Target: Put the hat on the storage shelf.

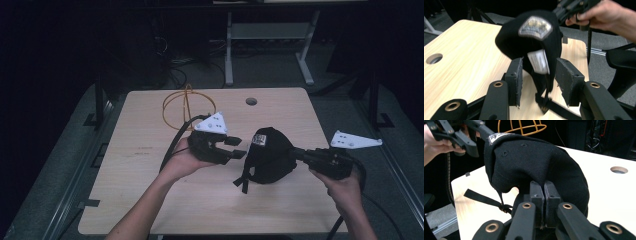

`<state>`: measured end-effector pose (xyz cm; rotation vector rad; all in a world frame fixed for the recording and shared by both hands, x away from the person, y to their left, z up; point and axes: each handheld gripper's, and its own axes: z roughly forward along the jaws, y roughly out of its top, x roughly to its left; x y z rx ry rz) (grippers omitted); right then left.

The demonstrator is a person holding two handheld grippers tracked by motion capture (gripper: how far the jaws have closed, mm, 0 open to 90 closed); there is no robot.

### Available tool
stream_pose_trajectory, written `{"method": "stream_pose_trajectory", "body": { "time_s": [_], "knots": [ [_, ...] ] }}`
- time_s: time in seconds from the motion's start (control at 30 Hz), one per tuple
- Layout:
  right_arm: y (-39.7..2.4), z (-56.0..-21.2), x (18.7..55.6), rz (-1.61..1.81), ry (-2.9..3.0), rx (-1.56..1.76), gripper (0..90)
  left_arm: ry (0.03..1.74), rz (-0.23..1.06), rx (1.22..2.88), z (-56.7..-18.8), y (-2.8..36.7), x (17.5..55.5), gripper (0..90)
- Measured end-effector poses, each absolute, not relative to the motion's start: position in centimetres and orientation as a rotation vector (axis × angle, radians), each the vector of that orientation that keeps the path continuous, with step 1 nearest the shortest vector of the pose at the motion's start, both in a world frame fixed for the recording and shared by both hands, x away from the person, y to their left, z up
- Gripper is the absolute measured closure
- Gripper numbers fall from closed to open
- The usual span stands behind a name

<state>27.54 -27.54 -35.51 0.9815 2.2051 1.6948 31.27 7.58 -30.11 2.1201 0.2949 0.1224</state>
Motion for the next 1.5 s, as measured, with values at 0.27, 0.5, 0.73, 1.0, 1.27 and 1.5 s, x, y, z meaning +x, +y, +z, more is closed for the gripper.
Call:
{"method": "stream_pose_trajectory", "body": {
  "time_s": [0.27, 0.5, 0.73, 1.0, 1.27, 1.5],
  "knots": [
    [-27.4, -34.0, 28.2, 1.684, 2.22, 0.987, 87.8, 0.343, 0.159, 2.136, -32.4, 10.3, 30.5, 53.7],
    [-27.2, -33.2, 28.8, 1.679, 2.234, 1.006, 87.8, 0.374, 0.171, 2.161, -34.8, 11.9, 29.7, 52.0],
    [-27.0, -32.5, 29.5, 1.7, 2.227, 1.02, 87.7, 0.392, 0.178, 2.172, -36.9, 12.8, 29.1, 49.3],
    [-27.0, -31.5, 30.3, 1.729, 2.213, 1.037, 87.7, 0.404, 0.18, 2.206, -38.7, 13.6, 28.9, 44.6],
    [-26.3, -29.8, 31.4, 1.74, 2.215, 1.032, 87.7, 0.421, 0.146, 2.201, -40.2, 14.4, 28.9, 42.0],
    [-24.5, -27.6, 32.5, 1.72, 2.237, 0.995, 87.7, 0.424, 0.16, 2.208, -40.9, 14.5, 28.5, 39.4]
  ]
}}
